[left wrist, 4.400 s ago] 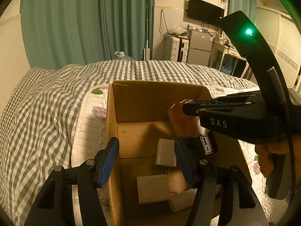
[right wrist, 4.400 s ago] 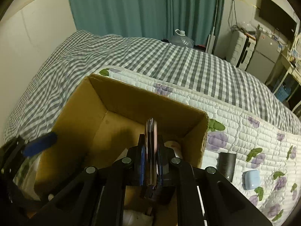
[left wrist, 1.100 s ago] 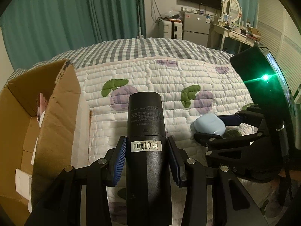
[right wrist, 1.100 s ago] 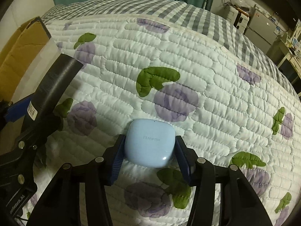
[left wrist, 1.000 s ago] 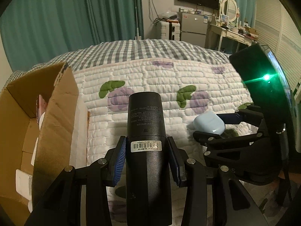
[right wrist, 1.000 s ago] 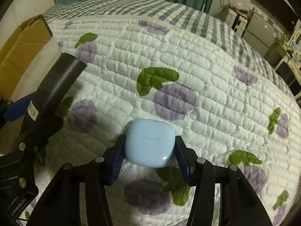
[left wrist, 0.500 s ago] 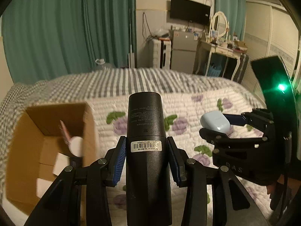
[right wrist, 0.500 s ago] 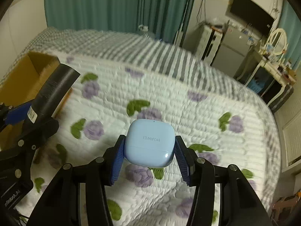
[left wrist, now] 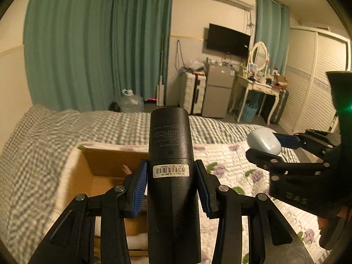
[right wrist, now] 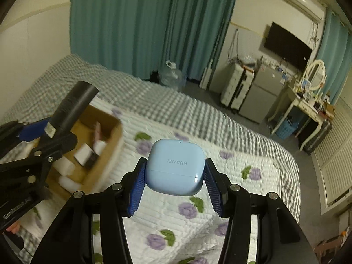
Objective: Organize rigid objects
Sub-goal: 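Carry the black bottle and blue earbud case over the box with both tools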
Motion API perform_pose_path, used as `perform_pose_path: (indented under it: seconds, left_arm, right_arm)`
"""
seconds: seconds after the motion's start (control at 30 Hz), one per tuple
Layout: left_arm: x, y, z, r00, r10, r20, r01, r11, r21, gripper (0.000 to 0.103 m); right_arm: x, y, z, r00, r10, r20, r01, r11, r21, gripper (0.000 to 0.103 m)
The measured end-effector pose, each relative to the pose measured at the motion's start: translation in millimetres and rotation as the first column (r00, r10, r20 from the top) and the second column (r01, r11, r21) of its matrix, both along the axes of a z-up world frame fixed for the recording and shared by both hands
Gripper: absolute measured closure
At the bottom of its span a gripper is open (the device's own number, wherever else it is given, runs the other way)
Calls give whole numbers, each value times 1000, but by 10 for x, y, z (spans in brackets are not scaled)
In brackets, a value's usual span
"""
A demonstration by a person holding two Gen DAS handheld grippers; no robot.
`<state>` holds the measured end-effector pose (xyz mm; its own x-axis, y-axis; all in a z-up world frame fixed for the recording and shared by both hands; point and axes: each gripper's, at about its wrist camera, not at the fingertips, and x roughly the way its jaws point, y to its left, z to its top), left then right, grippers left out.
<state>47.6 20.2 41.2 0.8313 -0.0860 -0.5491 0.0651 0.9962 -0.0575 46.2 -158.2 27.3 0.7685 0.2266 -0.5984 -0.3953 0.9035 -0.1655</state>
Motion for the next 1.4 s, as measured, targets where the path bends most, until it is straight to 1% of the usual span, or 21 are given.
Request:
perform_pose_path:
  seconds: [0.1,0.2,0.3,0.53,0.77,0.93,1.1,1.2,1.23,1.33,1.37,1.4]
  left_arm:
    - [-58,240,66,1000,27,14,-27,999,17,61]
    - [-82,481,55,999,49,8,-49,999,22,61]
    - [-72,632,-3,998,66,-4,-66,997,37,61]
    - [91,901,-274,995,78,-66,-75,996,45,61]
    - [334,982,-618,989,70,-132,-61,995,73,61]
    - [540,1020,-915,979,66,-194,-48,994,95,61]
    - [690,1006,-1132,968,46,-245,-21,994,106,60]
    - [745,990,-1219,965,37,-261,-9,994,108,60]
    - [759,985,-1245,963,33,-266,-4,994,110,58]
    - [748,986,-1268,964,14,-267,16,994,112,57]
    - [732,991,-1256,966,1,-259,26,994,102,55]
    - [722,990,-1240,967,0,-255,27,995,101,47]
  right_arm:
    - [-105,222,123,999,29,19,-29,1000,11,52]
    - [-165,457,148,998,59,23,-59,998,21,52]
    - [-180,655,90,996,85,13,-85,996,27,52]
    - [-157,1032,-151,989,142,-33,-141,990,32,52]
    - [-26,1183,-480,982,166,-90,-163,986,40,52]
    - [76,1245,-742,974,183,-134,-178,983,43,52]
    - [170,1307,-923,968,198,-157,-194,980,37,52]
    - [216,1319,-997,965,204,-163,-203,979,27,52]
    - [226,1326,-1026,964,205,-168,-204,979,24,52]
    - [258,1337,-1085,962,205,-178,-205,979,22,52]
    - [264,1340,-1091,962,205,-181,-204,979,22,52]
    - [270,1345,-1097,962,204,-182,-204,979,21,52]
